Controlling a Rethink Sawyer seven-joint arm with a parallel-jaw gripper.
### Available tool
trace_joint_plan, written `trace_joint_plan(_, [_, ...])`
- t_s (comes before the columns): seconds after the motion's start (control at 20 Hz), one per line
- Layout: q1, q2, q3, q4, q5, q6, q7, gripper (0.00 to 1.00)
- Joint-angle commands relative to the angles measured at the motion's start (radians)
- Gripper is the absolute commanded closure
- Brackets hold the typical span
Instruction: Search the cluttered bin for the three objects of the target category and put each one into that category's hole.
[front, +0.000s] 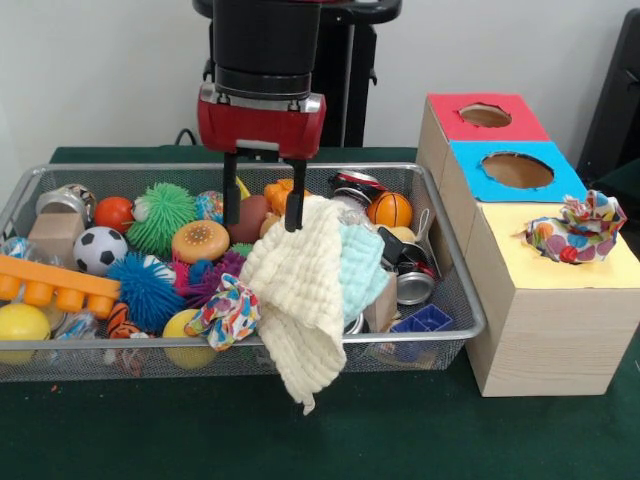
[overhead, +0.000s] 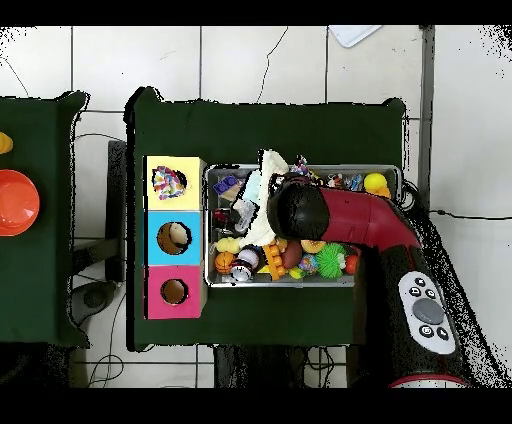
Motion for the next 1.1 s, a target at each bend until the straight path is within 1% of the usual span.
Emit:
trace_joint_plan(0.05, [-0.019, 0.039, 0.089, 0.045, -0.015, 0.014, 0.005, 0.00])
trace_joint_plan(0.15, [-0.021, 0.036, 0.089, 0.047, -0.015, 0.023, 0.005, 0.00])
trace_joint_plan(0.3, [-0.027, 0.018, 0.087, 0.046, -0.019, 0.069, -0.020, 0.00])
trace_joint_plan(0.4, [-0.036, 0.014, 0.080, 0.041, -0.035, 0.059, -0.032, 0.00])
trace_joint_plan(0.5, [-0.043, 0.025, 0.072, 0.020, -0.065, 0.046, -0.060, 0.00])
trace_joint_plan(0.6, [-0.061, 0.030, 0.076, 0.010, -0.083, 0.040, -0.089, 0.00])
trace_joint_plan(0.65, [-0.068, 0.025, 0.077, 0.020, -0.093, 0.031, -0.100, 0.00])
trace_joint_plan(0.7, [-0.079, 0.020, 0.085, 0.015, -0.096, 0.043, -0.121, 0.00])
trace_joint_plan(0.8, [-0.104, 0.016, 0.100, -0.011, -0.094, 0.074, -0.153, 0.00])
trace_joint_plan(0.95, [-0.121, 0.044, 0.125, -0.109, -0.105, 0.138, -0.205, 0.00])
trace_joint_plan(1.0, [-0.125, 0.054, 0.130, -0.126, -0.115, 0.143, -0.208, 0.00])
trace_joint_plan(1.1, [-0.125, 0.069, 0.127, -0.127, -0.143, 0.111, -0.193, 0.00])
